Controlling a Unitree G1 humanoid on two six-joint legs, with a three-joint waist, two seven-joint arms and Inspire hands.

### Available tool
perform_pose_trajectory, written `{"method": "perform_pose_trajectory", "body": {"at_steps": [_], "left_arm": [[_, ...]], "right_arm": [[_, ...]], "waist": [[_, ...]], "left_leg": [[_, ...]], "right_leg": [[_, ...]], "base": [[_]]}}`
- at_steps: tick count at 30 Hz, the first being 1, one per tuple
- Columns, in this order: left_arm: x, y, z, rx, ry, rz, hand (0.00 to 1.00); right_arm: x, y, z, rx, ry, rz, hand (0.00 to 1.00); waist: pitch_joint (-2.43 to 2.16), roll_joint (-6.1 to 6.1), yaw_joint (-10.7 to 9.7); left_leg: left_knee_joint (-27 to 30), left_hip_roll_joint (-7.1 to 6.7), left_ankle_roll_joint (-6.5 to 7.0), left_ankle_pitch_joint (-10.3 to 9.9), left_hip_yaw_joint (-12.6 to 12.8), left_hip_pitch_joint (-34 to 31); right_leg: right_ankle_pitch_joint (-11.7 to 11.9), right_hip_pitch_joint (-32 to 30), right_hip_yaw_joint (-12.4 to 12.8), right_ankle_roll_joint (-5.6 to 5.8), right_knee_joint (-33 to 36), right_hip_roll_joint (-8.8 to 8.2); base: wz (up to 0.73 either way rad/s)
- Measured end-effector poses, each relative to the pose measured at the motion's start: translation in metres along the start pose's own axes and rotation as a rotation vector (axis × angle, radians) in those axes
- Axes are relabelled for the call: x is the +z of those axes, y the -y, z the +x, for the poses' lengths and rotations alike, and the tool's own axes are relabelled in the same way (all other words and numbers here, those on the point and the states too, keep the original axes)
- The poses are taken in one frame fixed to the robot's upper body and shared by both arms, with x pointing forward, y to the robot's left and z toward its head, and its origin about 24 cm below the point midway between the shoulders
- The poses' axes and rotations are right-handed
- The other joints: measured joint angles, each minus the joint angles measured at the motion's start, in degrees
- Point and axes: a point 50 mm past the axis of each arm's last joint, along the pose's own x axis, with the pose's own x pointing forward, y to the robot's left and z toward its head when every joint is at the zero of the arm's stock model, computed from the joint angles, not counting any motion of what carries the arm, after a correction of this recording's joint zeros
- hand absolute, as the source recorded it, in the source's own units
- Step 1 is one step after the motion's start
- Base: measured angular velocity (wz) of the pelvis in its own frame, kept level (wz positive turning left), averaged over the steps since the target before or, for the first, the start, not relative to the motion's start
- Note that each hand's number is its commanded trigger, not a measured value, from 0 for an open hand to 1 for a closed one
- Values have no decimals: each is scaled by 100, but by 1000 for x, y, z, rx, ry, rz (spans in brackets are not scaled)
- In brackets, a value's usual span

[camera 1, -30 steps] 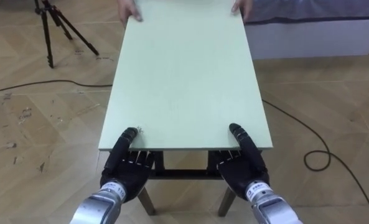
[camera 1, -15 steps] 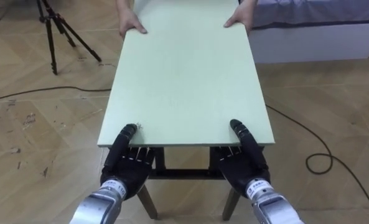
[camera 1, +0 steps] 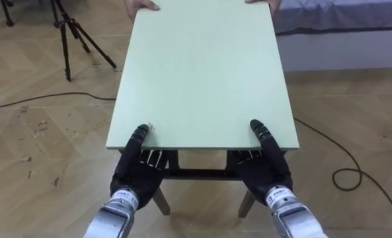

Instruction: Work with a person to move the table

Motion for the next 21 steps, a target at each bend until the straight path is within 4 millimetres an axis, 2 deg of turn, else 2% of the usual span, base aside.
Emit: {"method": "perform_pose_trajectory", "body": {"at_steps": [12,21], "left_arm": [[-12,-13,-14,16,-4,-14,100],[-18,-17,-22,20,-19,5,100]], "right_arm": [[0,11,-8,-33,13,-28,100],[2,19,-18,-48,29,-32,100]], "waist": [[2,-106,10],[26,-228,17]], "left_leg": [[-1,-23,11,8,-3,0],[3,-35,11,37,8,-56]], "right_leg": [[2,-23,71,6,5,-3],[25,-92,67,-8,12,-4]], "base": [[-1],[-1]]}}
